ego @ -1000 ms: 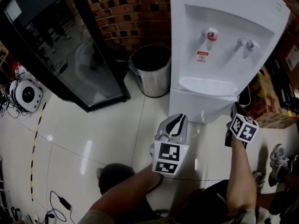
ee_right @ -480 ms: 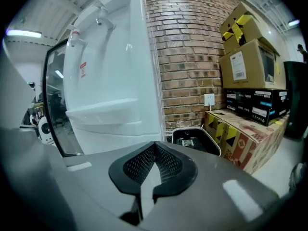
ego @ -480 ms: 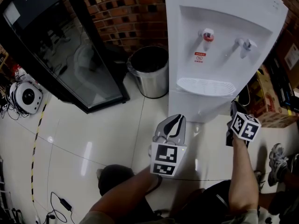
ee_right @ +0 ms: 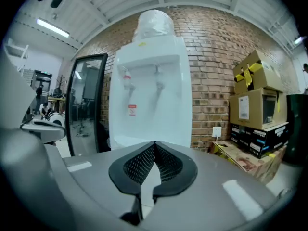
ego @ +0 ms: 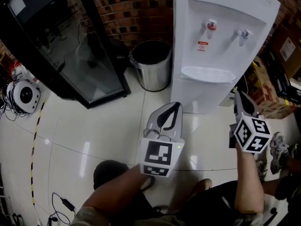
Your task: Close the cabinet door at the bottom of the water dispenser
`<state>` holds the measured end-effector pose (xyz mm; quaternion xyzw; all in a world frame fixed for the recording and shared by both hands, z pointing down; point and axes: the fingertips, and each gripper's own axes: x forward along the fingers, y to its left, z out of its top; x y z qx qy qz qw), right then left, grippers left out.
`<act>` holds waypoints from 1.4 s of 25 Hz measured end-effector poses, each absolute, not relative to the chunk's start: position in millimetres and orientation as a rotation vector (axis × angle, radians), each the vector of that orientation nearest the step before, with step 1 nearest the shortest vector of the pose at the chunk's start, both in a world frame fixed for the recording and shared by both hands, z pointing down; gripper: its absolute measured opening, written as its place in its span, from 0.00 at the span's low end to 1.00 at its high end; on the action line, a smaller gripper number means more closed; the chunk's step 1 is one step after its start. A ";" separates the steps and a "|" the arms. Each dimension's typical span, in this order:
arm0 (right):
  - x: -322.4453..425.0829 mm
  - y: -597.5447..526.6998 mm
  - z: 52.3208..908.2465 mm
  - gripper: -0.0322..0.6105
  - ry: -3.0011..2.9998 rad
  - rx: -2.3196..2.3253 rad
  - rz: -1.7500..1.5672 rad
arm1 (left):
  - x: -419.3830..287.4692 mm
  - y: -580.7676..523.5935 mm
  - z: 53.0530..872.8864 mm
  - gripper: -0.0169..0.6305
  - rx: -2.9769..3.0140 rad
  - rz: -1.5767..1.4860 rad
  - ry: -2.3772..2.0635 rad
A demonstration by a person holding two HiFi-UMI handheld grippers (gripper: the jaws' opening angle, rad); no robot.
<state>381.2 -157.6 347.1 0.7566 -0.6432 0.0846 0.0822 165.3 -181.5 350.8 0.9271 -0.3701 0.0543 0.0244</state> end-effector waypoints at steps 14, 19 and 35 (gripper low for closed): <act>192.2 -49.9 279.7 0.05 -2.156 2.092 0.137 | -6.0 -113.2 316.4 0.03 2.833 0.236 -1.245; 126.4 -41.3 298.0 0.05 -2.247 1.958 0.166 | -26.1 -87.9 307.8 0.03 2.887 0.225 -1.196; 90.6 -30.5 320.8 0.05 -2.325 1.808 0.267 | -8.3 -71.5 319.2 0.03 2.934 0.324 -1.105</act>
